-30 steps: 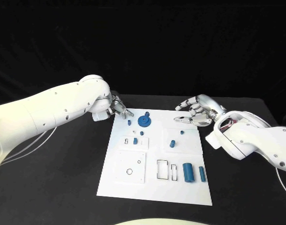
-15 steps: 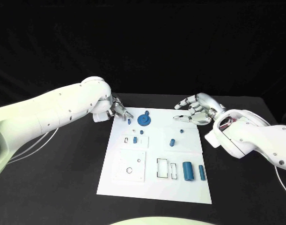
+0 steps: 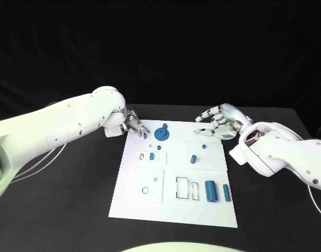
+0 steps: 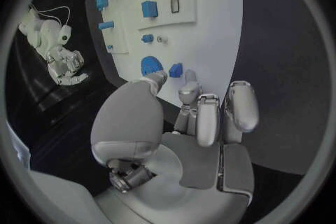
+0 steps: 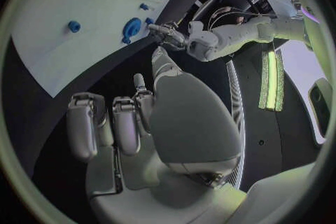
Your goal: Assemble the parts on the task board
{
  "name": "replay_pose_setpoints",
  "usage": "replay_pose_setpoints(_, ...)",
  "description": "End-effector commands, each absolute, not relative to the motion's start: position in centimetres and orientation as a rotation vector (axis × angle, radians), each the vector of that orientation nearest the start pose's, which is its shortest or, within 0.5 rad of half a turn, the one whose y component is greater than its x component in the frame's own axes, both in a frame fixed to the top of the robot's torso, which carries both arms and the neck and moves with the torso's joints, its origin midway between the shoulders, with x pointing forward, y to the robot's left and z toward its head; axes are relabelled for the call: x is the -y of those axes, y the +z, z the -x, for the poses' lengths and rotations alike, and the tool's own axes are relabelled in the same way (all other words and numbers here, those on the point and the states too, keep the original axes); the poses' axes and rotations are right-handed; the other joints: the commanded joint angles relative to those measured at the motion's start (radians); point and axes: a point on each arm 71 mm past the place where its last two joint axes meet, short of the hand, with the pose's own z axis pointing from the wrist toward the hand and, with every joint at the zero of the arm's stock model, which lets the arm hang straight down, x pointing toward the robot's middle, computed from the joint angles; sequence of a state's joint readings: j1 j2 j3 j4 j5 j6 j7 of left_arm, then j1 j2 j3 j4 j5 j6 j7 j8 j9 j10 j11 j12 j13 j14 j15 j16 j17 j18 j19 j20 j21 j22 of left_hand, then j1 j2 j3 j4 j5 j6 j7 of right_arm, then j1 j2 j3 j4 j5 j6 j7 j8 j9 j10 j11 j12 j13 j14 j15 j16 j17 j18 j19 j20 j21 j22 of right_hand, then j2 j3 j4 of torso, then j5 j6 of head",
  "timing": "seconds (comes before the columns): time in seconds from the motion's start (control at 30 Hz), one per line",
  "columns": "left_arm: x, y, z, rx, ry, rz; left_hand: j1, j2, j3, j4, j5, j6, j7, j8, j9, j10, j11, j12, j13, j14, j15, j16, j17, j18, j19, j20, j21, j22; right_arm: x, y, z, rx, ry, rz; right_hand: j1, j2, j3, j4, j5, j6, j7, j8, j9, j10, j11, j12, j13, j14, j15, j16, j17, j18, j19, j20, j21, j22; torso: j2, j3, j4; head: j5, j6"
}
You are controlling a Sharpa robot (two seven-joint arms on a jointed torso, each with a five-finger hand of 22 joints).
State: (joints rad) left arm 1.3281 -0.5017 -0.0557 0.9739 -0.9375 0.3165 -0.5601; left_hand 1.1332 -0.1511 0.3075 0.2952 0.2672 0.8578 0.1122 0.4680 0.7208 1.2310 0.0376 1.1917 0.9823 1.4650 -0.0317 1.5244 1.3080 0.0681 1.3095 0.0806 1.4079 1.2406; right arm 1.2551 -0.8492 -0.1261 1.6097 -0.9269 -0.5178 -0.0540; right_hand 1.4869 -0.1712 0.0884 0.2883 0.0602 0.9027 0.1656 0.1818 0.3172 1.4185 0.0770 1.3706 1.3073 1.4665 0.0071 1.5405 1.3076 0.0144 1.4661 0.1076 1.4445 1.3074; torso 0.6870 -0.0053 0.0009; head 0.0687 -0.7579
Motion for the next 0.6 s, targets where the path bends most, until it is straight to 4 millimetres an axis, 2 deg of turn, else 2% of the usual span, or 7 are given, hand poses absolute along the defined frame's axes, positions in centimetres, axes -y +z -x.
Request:
replay_pose_setpoints(0.03,-20.00,-19.95,-57.46,-2.414,-0.304,0.336,0.014,0.005,0.005,-0.006,-0.001,0.009,-0.003,-0.002,-0.003,-0.006,-0.003,-0.001,0.001,0.075,0.008,0.002,0.187,0.010,0.002,0.007,-0.005,0.002,18.84,-17.89,-47.14,-1.650,0.926,-0.339,-0.008,0.004,-0.003,-0.001,0.001,-0.003,-0.003,0.005,0.001,-0.007,0.002,-0.003,0.122,0.082,-0.002,-0.006,0.185,0.017,0.041,0.001,-0.006,0.187,-0.001,0.0003,0.0002,-0.002,-0.001)
replay_pose_setpoints(0.3,-19.86,-19.98,-57.45,-2.413,-0.314,0.336,0.049,0.017,0.015,-0.007,-0.001,0.018,-0.007,0.000,-0.012,-0.004,-0.006,0.004,0.004,0.076,0.006,0.005,0.191,0.010,0.004,0.007,-0.003,0.006,18.80,-17.91,-47.17,-1.651,0.925,-0.339,-0.008,0.004,-0.003,-0.001,0.001,-0.003,-0.003,0.005,0.001,-0.007,0.002,-0.003,0.122,0.082,-0.002,-0.006,0.185,0.017,0.041,0.001,-0.006,0.187,0.000,0.0001,0.0000,-0.002,-0.002)
replay_pose_setpoints(0.43,-19.84,-19.97,-57.47,-2.410,-0.325,0.346,0.092,0.036,0.035,-0.012,-0.001,0.027,-0.012,0.004,-0.019,0.000,-0.011,0.009,0.008,0.078,0.002,0.007,0.194,0.009,0.006,0.004,-0.001,0.010,18.80,-17.92,-47.18,-1.652,0.925,-0.339,-0.008,0.004,-0.003,-0.001,0.001,-0.003,-0.003,0.005,0.001,-0.007,0.002,-0.003,0.122,0.082,-0.002,-0.006,0.185,0.017,0.041,0.001,-0.006,0.187,0.000,0.0003,-0.0002,-0.001,-0.003)
replay_pose_setpoints(0.5,-19.83,-19.95,-57.49,-2.405,-0.332,0.352,0.132,0.054,0.063,-0.019,-0.001,0.029,-0.014,0.008,-0.023,0.000,-0.013,0.008,0.005,0.078,0.000,0.008,0.195,0.009,0.007,0.002,-0.001,0.012,18.80,-17.92,-47.19,-1.652,0.925,-0.339,-0.008,0.004,-0.003,-0.001,0.001,-0.003,-0.003,0.005,0.001,-0.007,0.002,-0.003,0.122,0.082,-0.002,-0.006,0.185,0.017,0.041,0.001,-0.006,0.187,0.000,0.0004,-0.0001,-0.002,-0.003)
replay_pose_setpoints(0.57,-19.82,-19.93,-57.51,-2.399,-0.339,0.359,0.146,0.059,0.075,-0.022,-0.001,0.030,-0.015,0.011,-0.023,0.000,-0.014,0.009,0.005,0.078,-0.001,0.009,0.196,0.009,0.008,0.001,0.000,0.013,18.80,-17.93,-47.20,-1.653,0.925,-0.339,-0.008,0.004,-0.003,-0.001,0.001,-0.003,-0.003,0.005,0.001,-0.007,0.002,-0.003,0.122,0.082,-0.002,-0.006,0.185,0.017,0.041,0.001,-0.006,0.187,0.000,0.0004,-0.0001,-0.002,-0.003)
replay_pose_setpoints(0.6,-19.81,-19.92,-57.53,-2.395,-0.344,0.363,0.179,0.066,0.101,-0.038,-0.002,0.033,-0.020,0.021,-0.020,0.002,-0.018,0.009,0.005,0.079,-0.004,0.010,0.197,0.008,0.010,0.000,0.002,0.017,18.80,-17.93,-47.20,-1.653,0.924,-0.338,-0.008,0.004,-0.003,-0.001,0.001,-0.003,-0.003,0.005,0.001,-0.007,0.002,-0.003,0.122,0.082,-0.002,-0.006,0.185,0.017,0.041,0.001,-0.006,0.187,0.000,0.0004,-0.0001,-0.002,-0.003)
